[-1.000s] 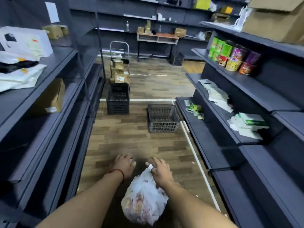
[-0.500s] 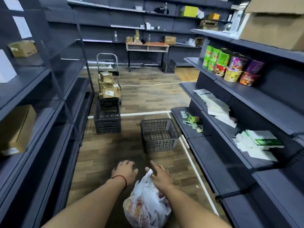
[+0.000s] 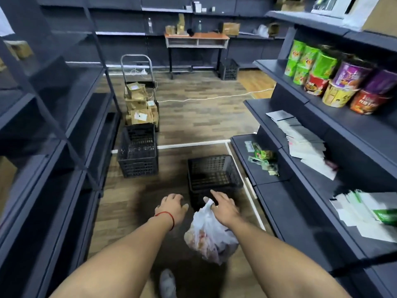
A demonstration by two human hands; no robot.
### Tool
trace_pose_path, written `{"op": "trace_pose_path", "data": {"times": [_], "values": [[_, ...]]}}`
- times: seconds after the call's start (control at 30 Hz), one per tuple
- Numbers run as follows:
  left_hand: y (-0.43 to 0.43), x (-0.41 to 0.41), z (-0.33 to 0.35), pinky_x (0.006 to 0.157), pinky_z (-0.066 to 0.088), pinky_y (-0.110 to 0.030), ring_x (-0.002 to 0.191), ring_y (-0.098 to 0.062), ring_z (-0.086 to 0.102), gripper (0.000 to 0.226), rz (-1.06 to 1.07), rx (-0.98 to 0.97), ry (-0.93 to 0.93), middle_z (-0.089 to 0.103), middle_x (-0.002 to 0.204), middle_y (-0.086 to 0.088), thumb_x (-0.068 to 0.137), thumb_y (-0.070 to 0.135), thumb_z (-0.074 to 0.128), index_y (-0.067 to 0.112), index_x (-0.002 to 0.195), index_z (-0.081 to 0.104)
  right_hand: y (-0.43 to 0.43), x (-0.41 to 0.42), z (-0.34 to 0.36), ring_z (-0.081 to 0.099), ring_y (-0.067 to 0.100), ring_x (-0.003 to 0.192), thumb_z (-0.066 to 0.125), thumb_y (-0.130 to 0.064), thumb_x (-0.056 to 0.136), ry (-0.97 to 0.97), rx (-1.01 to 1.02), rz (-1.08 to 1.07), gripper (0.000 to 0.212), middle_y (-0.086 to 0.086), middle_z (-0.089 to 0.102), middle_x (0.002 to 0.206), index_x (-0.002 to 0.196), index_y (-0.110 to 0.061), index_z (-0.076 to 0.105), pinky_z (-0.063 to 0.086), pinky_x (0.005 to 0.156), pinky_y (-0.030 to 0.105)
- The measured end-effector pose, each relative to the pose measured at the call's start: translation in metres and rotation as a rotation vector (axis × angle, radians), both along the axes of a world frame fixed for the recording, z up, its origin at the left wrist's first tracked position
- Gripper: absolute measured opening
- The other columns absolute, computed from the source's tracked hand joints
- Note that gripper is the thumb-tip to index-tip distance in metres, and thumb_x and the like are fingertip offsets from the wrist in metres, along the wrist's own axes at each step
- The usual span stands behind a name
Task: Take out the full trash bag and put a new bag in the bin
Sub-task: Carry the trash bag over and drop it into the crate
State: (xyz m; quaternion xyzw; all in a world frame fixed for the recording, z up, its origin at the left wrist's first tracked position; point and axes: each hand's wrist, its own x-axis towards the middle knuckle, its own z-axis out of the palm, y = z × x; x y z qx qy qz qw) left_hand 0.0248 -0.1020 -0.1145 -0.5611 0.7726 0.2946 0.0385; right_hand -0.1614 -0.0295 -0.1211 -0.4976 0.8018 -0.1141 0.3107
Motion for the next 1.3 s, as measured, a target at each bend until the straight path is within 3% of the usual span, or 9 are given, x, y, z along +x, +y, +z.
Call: {"op": "trace_pose_path", "data": {"times": [0.13,0.3,0.4,0.6,0.8,1.0,1.2,1.3], "values": [[-0.082,-0.032,-0.012,0.107,0.038,-0.045,0.135,-0.024,0.036,0.045,-0.017,-0.015,0.044,0.04,0.145,0.001,0.093,0.045,0.046,0.023,0.132,0.047,-0.07,-0.04,-0.009,0.029,0.028,0.14,0.038,-0.06,0.094,0.017,0.002,-0.048,0.061,-0.006,0.024,0.159,0.149,-0.038,0.025,0.027,0.114,0.045],[-0.171,-0.068,-0.013,0.108,0.037,-0.044,0.135,-0.025,0.036,0.045,-0.094,-0.011,0.059,0.041,0.145,-0.001,0.093,0.046,0.045,0.024,0.133,0.047,-0.143,-0.079,0.002,0.035,0.028,0.139,0.031,-0.08,0.08,-0.019,-0.017,-0.153,0.077,-0.006,0.027,0.157,0.148,-0.043,0.024,0.032,0.111,0.049],[-0.214,-0.086,-0.008,0.11,0.036,-0.045,0.136,-0.026,0.035,0.047,-0.118,-0.019,0.066,0.041,0.145,-0.002,0.094,0.045,0.045,0.022,0.134,0.046,-0.183,-0.103,0.008,0.027,0.028,0.143,0.037,-0.074,0.085,-0.009,-0.04,-0.174,0.073,-0.002,0.025,0.159,0.149,-0.041,0.024,0.029,0.113,0.05],[-0.284,-0.122,-0.018,0.11,0.034,-0.048,0.138,-0.024,0.03,0.048,-0.149,0.026,0.01,0.037,0.148,0.002,0.094,0.046,0.043,0.024,0.137,0.044,-0.259,-0.144,0.008,0.033,0.03,0.14,0.037,-0.072,0.087,0.001,-0.063,-0.193,0.072,-0.002,0.027,0.158,0.15,-0.038,0.025,0.033,0.11,0.049],[-0.351,-0.18,-0.047,0.11,0.035,-0.047,0.136,-0.022,0.033,0.043,-0.113,0.018,0.029,0.043,0.144,0.003,0.093,0.044,0.044,0.024,0.132,0.048,-0.336,-0.183,-0.037,0.041,0.03,0.134,0.044,-0.045,0.095,0.012,-0.01,-0.066,0.058,0.002,0.034,0.155,0.15,-0.033,0.027,0.039,0.106,0.048],[-0.411,-0.226,-0.082,0.108,0.036,-0.041,0.134,-0.022,0.035,0.041,0.004,0.072,-0.01,0.045,0.142,0.004,0.093,0.04,0.045,0.024,0.13,0.05,-0.413,-0.229,-0.075,0.043,0.027,0.131,0.044,-0.037,0.097,0.05,0.003,0.023,0.055,0.001,0.04,0.151,0.149,-0.028,0.031,0.04,0.104,0.04],[-0.46,-0.261,-0.124,0.106,0.036,-0.043,0.137,-0.019,0.03,0.044,0.08,0.101,-0.032,0.041,0.146,0.004,0.094,0.042,0.043,0.025,0.134,0.046,-0.469,-0.257,-0.123,0.045,0.024,0.128,0.048,-0.026,0.092,0.124,0.001,0.145,0.052,-0.002,0.046,0.146,0.144,-0.023,0.042,0.037,0.107,0.038],[-0.481,-0.272,-0.165,0.11,0.031,-0.046,0.139,-0.02,0.028,0.048,0.122,0.075,-0.011,0.038,0.149,0.003,0.094,0.044,0.039,0.024,0.137,0.043,-0.49,-0.266,-0.169,0.055,0.027,0.121,0.057,-0.022,0.081,0.172,-0.041,0.186,0.054,0.003,0.057,0.136,0.134,-0.019,0.055,0.043,0.103,0.04]]}}
